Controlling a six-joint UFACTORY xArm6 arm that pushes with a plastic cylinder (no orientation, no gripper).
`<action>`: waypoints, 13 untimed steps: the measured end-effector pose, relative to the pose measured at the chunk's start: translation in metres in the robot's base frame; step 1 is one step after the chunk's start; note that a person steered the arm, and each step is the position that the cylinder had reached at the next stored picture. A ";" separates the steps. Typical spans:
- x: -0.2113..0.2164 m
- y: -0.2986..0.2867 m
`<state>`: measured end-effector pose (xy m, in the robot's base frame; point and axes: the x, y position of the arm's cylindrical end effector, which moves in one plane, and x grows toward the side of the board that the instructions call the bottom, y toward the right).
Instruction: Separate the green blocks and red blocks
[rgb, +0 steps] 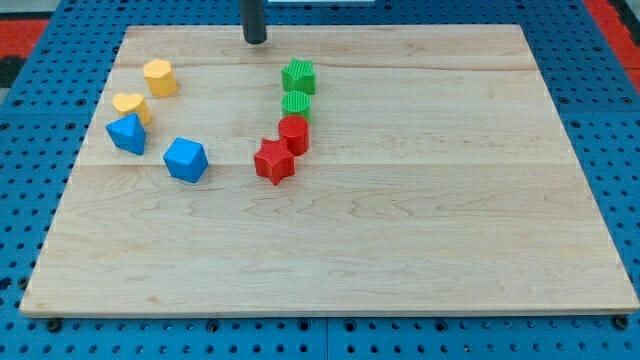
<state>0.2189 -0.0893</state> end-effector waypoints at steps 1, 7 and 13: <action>0.039 0.006; 0.049 -0.007; 0.046 0.026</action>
<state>0.2649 -0.0633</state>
